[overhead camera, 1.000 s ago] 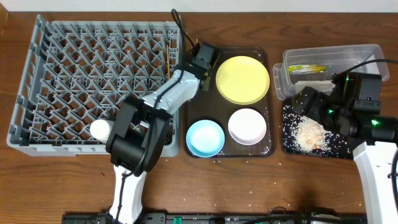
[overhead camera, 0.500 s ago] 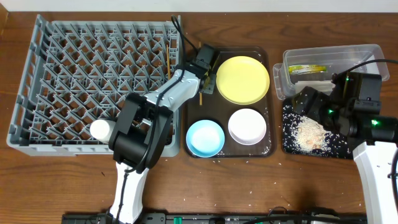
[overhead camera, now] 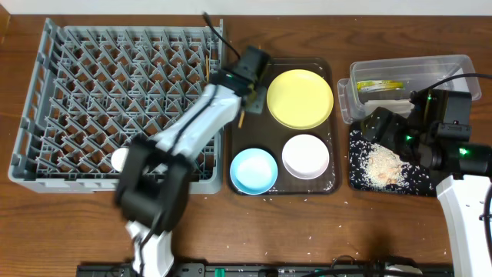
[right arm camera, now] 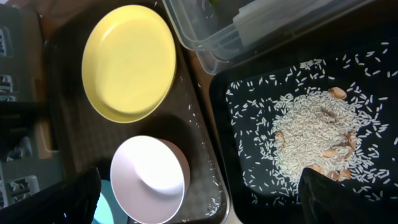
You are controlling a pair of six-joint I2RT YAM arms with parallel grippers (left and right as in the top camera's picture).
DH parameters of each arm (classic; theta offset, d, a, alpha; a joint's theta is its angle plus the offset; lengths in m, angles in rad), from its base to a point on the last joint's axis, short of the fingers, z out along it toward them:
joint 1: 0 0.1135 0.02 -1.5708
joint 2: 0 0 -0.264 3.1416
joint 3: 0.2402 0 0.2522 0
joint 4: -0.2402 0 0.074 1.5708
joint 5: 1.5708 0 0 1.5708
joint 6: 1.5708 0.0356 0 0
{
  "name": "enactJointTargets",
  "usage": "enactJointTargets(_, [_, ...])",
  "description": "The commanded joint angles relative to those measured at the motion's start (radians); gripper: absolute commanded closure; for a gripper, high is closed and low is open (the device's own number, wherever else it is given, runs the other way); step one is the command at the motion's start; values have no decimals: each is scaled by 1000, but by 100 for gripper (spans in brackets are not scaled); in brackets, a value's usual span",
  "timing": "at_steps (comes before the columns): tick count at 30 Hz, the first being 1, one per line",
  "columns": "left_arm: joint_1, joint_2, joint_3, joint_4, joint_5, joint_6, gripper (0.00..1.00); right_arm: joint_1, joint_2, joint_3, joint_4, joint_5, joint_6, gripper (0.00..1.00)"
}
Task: Sort waste into correct bins and load items into the dishwasher
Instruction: 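Place the second chopstick in the dish rack with the left gripper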
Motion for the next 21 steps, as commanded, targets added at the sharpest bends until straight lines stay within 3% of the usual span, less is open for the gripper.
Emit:
enactJointTargets(1, [49, -190, 14, -89, -4, -42, 92, -7, 0, 1, -1, -4, 11, 1])
enactJointTargets(5, [126, -236, 9, -216, -4, -41, 92, -7, 0, 1, -1, -4, 11, 1])
enactJointTargets(16, [187, -108, -56, -205, -2, -25, 91, -7, 0, 1, -1, -4, 11, 1])
enactJointTargets(19, [187, -121, -53, -204, 0, -25, 75, -8, 0, 1, -1, -4, 11, 1])
enactJointTargets(21, [187, -139, -53, -208, 0, -25, 69, -7, 0, 1, -1, -4, 11, 1])
